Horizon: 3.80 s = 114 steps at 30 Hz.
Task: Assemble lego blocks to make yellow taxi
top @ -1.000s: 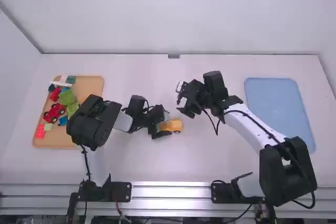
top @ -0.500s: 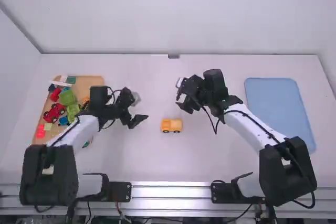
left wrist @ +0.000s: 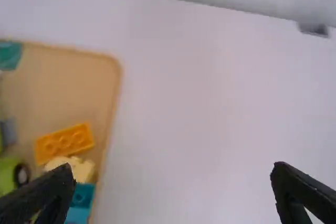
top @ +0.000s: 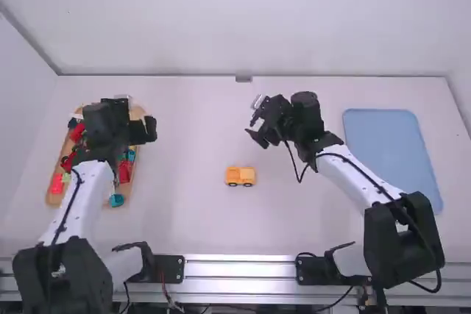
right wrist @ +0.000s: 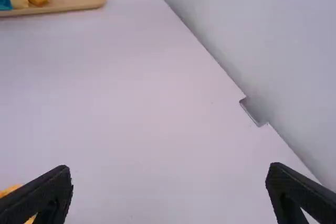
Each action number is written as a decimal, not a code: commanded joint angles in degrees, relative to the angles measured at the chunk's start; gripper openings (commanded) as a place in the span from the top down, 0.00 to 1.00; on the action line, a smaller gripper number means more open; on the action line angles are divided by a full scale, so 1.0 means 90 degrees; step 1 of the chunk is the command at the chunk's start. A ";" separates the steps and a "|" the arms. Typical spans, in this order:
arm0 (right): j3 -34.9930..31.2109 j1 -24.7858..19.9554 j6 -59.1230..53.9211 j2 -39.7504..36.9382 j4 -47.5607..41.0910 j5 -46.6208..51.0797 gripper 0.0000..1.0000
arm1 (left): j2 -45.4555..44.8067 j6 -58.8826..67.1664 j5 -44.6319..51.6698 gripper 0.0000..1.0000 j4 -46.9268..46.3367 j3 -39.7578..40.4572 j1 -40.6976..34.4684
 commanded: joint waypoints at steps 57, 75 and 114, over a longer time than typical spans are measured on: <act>-0.0029 0.0126 0.0279 0.0007 0.0019 -0.0029 0.02 | 0.4631 -0.4155 -0.1549 0.71 -0.2531 0.2815 0.0561; -0.0029 0.0131 0.0279 0.0007 -0.0078 -0.0027 0.01 | 0.4629 -0.4104 -0.1875 0.77 -0.1469 0.2205 0.0554; 0.0692 -0.1117 0.4993 0.0879 0.0838 -0.3398 0.08 | 0.0211 0.2208 -0.0369 0.98 0.1452 -0.0223 -0.3762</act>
